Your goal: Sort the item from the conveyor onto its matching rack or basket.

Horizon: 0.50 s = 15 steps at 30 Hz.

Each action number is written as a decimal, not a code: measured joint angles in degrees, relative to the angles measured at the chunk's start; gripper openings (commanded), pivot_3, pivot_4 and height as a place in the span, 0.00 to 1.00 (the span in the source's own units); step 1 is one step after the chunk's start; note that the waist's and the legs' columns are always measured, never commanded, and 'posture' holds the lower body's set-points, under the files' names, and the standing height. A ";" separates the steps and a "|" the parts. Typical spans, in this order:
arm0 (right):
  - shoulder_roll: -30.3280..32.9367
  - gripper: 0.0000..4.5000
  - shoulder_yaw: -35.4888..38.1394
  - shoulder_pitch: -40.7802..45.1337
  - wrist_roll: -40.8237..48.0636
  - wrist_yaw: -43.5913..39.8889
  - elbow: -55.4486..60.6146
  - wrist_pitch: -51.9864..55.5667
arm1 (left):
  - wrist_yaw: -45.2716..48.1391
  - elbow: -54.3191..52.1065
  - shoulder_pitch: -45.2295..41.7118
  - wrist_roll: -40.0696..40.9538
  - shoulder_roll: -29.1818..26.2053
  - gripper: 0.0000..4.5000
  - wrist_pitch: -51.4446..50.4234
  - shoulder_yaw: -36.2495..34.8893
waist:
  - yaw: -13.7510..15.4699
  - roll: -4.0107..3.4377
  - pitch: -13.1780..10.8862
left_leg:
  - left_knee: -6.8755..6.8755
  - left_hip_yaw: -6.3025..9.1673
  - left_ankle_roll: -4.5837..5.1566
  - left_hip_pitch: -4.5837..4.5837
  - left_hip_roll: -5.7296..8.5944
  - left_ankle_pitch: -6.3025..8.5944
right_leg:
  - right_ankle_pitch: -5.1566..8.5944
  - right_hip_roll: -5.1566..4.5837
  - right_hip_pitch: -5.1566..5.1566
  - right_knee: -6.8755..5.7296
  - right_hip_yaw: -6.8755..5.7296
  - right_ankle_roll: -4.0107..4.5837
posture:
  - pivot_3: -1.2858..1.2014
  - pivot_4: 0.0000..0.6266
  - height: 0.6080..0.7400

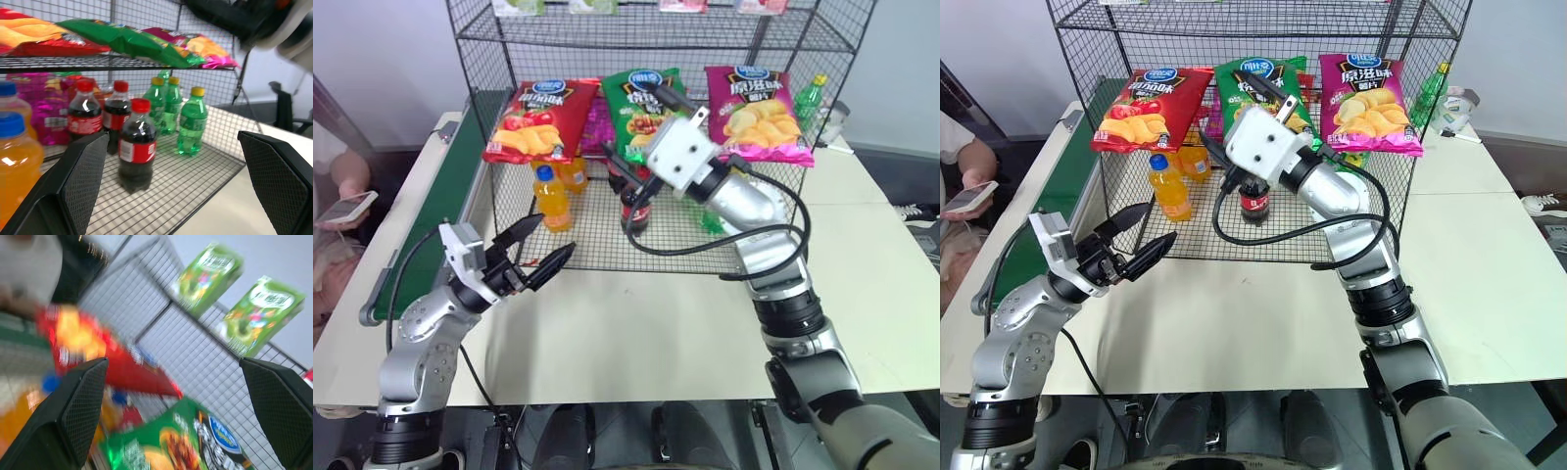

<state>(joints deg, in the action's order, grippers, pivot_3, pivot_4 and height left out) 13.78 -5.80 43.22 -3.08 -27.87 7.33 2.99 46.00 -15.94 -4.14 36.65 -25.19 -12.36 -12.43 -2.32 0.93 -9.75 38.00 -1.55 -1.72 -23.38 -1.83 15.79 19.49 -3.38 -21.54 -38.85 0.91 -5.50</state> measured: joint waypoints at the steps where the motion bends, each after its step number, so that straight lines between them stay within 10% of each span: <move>1: -1.20 0.99 2.33 -0.45 5.35 -1.06 1.82 1.42 | -0.45 -0.04 -0.10 -0.05 -0.66 1.00 -0.55 0.02 | 0.00 0.00 0.00 | 0.00 0.00 0.00 0.00 0.00 0.00 | 0.00 0.00 0.00 0.00 0.00 0.00 | 0.52 0.24 0.99; 9: 12.95 0.99 17.19 -24.55 35.99 -15.70 13.03 18.33 | -2.38 -2.10 4.85 1.69 -8.96 1.00 -7.79 -6.36 | 0.31 -0.07 -0.04 | -0.11 0.10 0.15 -0.02 0.03 0.09 | 0.00 -0.10 0.22 0.48 -0.08 0.00 | 0.52 0.24 0.99; 15: 26.15 0.99 23.89 -37.78 42.04 -29.42 14.79 20.29 | -0.52 0.58 8.38 1.05 -14.39 1.00 -8.81 -11.10 | -0.14 -0.09 -0.04 | -0.26 0.10 0.15 0.27 0.00 0.09 | 0.01 -0.03 0.47 0.52 -0.07 0.01 | 0.52 0.24 0.99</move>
<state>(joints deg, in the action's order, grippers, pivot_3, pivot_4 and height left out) 39.94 18.09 5.44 38.96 -57.29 22.12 23.28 45.48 -15.35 4.24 37.70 -39.59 -21.17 -23.53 -2.46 0.84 -9.79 37.74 -1.45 -1.57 -23.11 -1.83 15.88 19.50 -3.41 -21.08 -38.33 0.85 -5.49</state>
